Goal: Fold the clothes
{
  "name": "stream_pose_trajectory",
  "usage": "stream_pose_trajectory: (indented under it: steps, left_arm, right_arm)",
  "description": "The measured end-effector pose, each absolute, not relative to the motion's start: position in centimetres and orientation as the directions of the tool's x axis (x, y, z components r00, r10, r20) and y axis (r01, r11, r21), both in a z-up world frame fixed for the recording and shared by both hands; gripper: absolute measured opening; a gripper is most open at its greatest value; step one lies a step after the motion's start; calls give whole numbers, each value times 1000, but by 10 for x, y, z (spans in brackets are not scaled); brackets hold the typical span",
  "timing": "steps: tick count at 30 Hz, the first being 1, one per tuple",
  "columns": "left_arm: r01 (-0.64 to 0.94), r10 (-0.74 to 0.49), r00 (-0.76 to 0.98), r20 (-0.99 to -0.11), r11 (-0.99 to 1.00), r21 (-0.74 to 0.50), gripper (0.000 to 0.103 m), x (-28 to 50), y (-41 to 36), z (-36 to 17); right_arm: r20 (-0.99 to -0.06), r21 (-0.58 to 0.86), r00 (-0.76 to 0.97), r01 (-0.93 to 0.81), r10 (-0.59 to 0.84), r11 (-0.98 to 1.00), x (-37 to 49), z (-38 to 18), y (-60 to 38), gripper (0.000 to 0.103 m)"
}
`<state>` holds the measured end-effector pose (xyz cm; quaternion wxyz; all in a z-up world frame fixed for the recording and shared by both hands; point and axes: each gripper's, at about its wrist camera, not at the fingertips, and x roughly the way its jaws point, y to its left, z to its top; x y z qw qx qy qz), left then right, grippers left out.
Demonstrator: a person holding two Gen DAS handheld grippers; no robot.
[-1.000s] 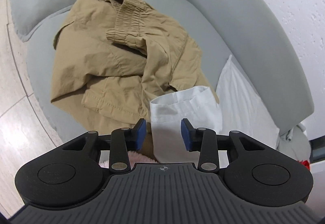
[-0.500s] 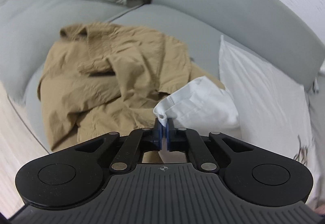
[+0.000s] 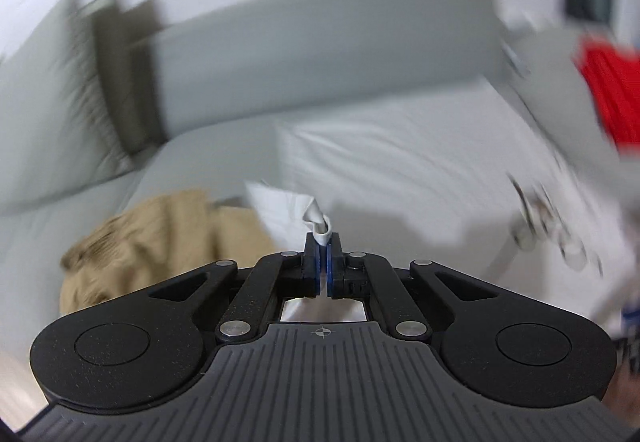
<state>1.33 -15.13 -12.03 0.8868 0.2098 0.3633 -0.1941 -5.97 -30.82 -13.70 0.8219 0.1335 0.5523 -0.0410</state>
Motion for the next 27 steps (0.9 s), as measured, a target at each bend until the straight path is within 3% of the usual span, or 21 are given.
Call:
stream_pose_trajectory:
  steps: [4, 5, 7, 10, 19, 24, 27]
  left_arm:
    - [610, -175, 538, -825, 756, 238, 27, -11, -184, -154]
    - [602, -175, 531, -829, 767, 223, 36, -11, -183, -152]
    - [583, -178, 517, -837, 790, 192, 44, -11, -179, -148]
    - [489, -205, 488, -849, 870, 70, 50, 1, -155, -132]
    - [190, -67, 536, -842, 981, 43, 53, 38, -93, -124]
    - [248, -107, 548, -829, 968, 39, 52, 36, -94, -123]
    - [264, -85, 514, -853, 963, 63, 51, 42, -108, -137]
  right_arm:
    - [-914, 184, 399, 249, 72, 951, -67, -135, -319, 49]
    - [-913, 188, 402, 258, 71, 948, -69, -135, -322, 49]
    - [-911, 198, 406, 278, 72, 940, -73, -135, -329, 50]
    - [-911, 216, 405, 302, 80, 929, -76, -139, -335, 51]
    - [-905, 243, 409, 277, 115, 930, -74, -142, -333, 51]
    - [-878, 228, 472, 271, 77, 935, -71, -134, -332, 45]
    - [-849, 131, 528, 274, -35, 953, -63, -126, -336, 42]
